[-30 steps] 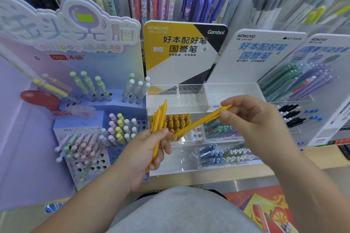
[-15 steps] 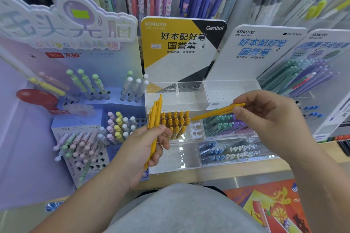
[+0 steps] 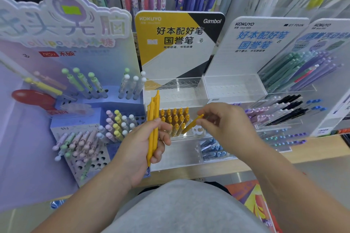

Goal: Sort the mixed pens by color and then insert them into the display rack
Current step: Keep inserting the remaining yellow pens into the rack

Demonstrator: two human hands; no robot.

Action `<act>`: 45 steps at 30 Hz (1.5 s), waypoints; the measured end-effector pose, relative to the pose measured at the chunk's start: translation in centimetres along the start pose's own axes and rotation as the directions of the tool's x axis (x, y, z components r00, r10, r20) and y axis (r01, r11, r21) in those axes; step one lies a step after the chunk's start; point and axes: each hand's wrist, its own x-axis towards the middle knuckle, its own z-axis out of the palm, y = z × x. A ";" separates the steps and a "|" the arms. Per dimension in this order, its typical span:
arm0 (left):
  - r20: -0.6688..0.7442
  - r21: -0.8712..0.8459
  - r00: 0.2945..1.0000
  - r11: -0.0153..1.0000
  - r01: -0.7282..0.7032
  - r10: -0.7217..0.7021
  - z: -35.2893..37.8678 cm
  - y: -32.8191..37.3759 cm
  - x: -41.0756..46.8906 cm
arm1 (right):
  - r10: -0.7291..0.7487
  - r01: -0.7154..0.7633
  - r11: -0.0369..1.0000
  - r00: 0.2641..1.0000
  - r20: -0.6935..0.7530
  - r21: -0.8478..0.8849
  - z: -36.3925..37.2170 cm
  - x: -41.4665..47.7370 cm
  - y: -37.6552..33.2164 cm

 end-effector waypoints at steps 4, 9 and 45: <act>-0.005 -0.004 1.000 1.000 0.007 -0.007 -0.2 -0.1 -0.2 | -0.058 0.062 0.994 0.998 0.039 -0.088 1.0 0.5 -0.1; -0.011 0.003 1.000 1.000 0.010 -0.010 -0.6 -0.3 -0.4 | -0.032 0.035 0.996 0.999 0.035 -0.087 0.5 0.6 -0.4; 0.081 0.127 0.991 0.985 -0.121 0.111 -0.1 0.4 -2.0 | 0.084 -0.084 0.992 0.996 0.004 0.095 2.4 -0.1 -0.7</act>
